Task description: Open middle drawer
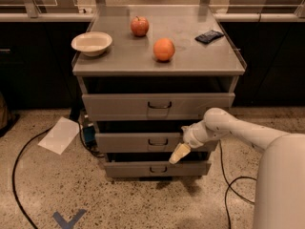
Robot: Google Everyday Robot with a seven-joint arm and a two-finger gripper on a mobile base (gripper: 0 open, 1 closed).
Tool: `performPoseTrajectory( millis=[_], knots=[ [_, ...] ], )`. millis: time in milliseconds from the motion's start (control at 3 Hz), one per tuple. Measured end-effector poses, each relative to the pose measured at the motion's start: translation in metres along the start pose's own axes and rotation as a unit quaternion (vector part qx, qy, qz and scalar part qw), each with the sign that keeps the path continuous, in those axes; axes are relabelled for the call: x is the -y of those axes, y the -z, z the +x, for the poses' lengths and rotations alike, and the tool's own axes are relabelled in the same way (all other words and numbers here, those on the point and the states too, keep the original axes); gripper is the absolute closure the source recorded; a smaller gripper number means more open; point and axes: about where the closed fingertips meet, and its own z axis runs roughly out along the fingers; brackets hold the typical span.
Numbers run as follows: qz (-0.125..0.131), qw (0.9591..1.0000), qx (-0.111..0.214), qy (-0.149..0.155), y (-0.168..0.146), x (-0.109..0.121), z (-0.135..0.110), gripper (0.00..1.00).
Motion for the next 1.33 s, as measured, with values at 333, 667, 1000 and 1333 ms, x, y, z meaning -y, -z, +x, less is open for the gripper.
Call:
performPoseTrajectory(
  millis=[333,667,1000,1333],
  knots=[
    [-0.016,0.9998,0.002,-0.009,-0.018,0.017,0.004,0.00],
    [-0.031,0.9991,0.009,-0.026,-0.030,0.014,0.016,0.00],
    [-0.032,0.9990,0.011,-0.027,-0.027,0.014,0.014,0.00],
    [-0.057,0.9974,0.021,-0.039,-0.018,-0.016,0.012,0.00]
  ],
)
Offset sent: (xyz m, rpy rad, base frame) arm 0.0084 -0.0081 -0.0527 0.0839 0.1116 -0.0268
